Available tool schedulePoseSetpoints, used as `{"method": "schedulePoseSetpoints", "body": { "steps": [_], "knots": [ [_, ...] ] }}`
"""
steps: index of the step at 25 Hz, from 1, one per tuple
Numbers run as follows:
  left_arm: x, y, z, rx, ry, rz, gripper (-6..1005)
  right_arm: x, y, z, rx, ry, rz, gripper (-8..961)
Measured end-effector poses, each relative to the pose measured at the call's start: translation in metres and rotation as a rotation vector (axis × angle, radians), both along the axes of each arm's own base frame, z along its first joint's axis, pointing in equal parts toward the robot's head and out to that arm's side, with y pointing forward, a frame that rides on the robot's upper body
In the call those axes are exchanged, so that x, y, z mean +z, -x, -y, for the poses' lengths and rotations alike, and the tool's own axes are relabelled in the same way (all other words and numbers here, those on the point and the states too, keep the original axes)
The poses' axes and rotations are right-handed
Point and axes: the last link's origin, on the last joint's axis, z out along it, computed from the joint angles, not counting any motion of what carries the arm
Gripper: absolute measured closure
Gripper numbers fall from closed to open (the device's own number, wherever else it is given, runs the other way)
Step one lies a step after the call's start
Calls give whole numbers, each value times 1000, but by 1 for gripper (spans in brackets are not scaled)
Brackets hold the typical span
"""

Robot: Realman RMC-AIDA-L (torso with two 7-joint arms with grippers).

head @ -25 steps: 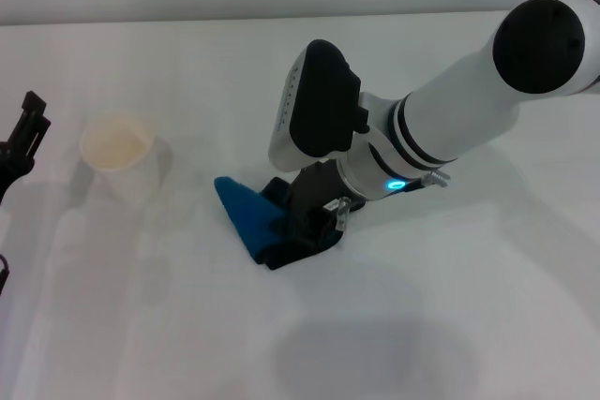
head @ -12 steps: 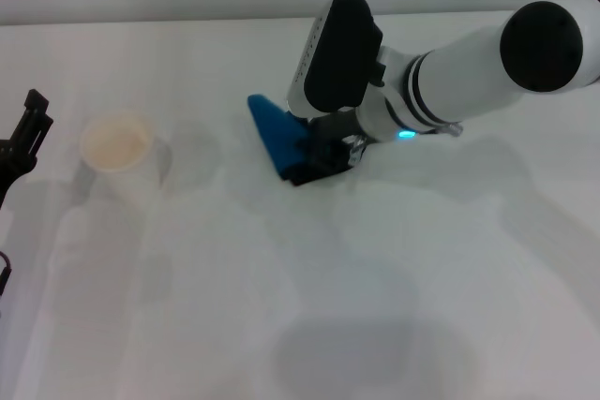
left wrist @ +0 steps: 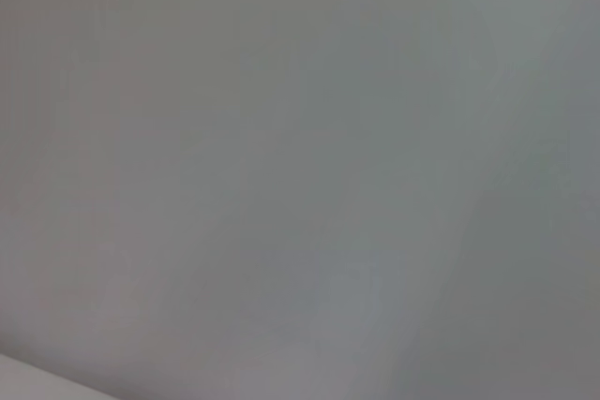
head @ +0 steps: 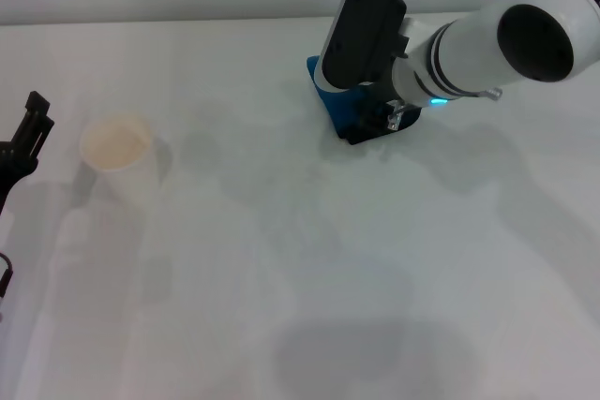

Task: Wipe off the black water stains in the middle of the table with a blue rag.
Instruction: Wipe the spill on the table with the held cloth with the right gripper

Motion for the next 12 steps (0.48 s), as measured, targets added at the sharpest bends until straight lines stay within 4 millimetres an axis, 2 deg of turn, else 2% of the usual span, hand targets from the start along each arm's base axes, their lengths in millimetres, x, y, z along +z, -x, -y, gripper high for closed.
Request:
{"method": "schedulePoseSetpoints", "body": {
  "steps": [4, 12],
  "knots": [
    [0, 0, 0, 0, 0, 1, 122, -4, 11, 6, 16, 46, 24, 826],
    [-1, -3, -2, -10, 0, 4, 122, -31, 25, 38, 80, 209, 123, 825]
  ]
}}
